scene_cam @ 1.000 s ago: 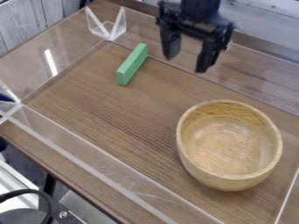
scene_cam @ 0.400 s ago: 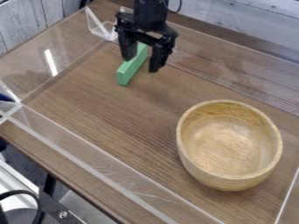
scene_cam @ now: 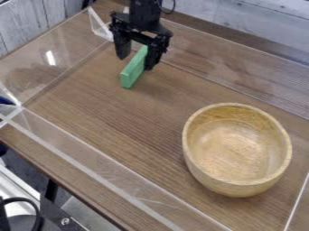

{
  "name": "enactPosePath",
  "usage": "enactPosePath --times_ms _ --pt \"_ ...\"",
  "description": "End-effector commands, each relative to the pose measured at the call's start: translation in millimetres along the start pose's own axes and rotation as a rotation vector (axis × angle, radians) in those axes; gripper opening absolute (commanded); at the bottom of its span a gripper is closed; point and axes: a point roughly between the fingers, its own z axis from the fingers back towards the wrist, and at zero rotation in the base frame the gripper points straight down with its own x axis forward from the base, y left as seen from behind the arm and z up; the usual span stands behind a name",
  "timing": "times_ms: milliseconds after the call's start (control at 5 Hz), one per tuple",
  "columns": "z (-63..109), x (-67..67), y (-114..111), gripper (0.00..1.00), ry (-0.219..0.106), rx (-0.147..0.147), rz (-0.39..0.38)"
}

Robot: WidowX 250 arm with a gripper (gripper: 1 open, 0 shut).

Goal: Put the green block in the brown bowl

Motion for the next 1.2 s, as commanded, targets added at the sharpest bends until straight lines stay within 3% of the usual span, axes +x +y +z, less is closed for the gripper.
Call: enactPosePath --times_ms 0,200,600,1000 --pt "2.6 18.9 21.5 1.00 -0.069 0.031 0.023" --pt "-8.1 22.9 26.9 1.00 -0.084 0.030 0.014" --pt "5.7 21.5 12.8 1.00 -0.124 0.006 0.031" --pt "55.0 22.0 15.3 1.00 -0.050 0.003 0.031"
